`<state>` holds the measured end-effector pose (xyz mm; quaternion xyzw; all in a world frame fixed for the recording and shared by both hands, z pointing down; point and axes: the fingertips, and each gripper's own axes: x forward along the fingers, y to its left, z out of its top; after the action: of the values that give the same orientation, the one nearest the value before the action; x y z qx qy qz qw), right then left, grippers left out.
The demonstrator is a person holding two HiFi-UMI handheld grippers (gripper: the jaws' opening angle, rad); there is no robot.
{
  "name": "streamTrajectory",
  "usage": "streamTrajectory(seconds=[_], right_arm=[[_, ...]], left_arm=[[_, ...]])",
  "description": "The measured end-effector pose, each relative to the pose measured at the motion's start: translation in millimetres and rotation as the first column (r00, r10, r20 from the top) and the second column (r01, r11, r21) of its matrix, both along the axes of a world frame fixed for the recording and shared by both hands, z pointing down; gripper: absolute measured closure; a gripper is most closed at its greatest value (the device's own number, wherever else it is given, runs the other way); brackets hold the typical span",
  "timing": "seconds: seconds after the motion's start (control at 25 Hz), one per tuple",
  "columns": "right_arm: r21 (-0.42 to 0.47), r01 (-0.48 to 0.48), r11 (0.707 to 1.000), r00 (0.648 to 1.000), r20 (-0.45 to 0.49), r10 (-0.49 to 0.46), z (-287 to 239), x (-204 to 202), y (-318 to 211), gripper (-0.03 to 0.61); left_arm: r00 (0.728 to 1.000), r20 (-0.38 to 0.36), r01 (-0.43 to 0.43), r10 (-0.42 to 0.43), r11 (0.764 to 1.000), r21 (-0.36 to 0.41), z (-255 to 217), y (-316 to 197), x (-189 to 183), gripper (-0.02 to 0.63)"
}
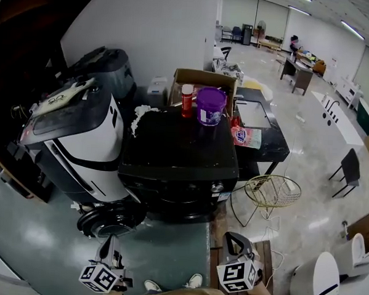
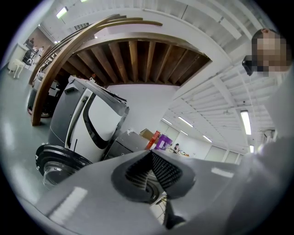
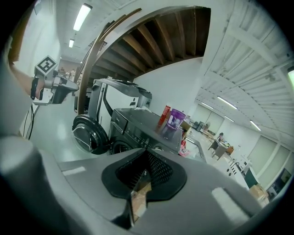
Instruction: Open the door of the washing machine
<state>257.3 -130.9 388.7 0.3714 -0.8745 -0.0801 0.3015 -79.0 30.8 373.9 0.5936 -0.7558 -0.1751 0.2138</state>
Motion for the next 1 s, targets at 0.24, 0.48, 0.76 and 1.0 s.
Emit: streamTrajectory(seconds=[0.24,0.48,0.76,1.0], right_arm=[[0.007,-0.009,1.000,1.000,-0.003,0.009,-2,-5,7,0.574],[0.029,-0.004,1.000,1.000,0.002,0.004,-12,-18,8,0.574],[0.052,-0.004,0.999,1.000,0.016,0.004,-26,-23,9,0.574],[0.053,0.002,0.999,1.000,0.019,-0.003,-25,-28,14,0.574]], left_arm=[[1.000,-0.005,-0.004,0.004,1.000,0.000,-2,2,-6,0.554],[1.000,-0.003,-0.016,0.016,1.000,0.001,-5,2,-12,0.554],[1.000,0.005,-0.025,0.025,1.000,0.007,-11,2,-17,0.554],[1.000,0.004,-0.025,0.025,1.000,0.003,-9,5,-21,0.554]])
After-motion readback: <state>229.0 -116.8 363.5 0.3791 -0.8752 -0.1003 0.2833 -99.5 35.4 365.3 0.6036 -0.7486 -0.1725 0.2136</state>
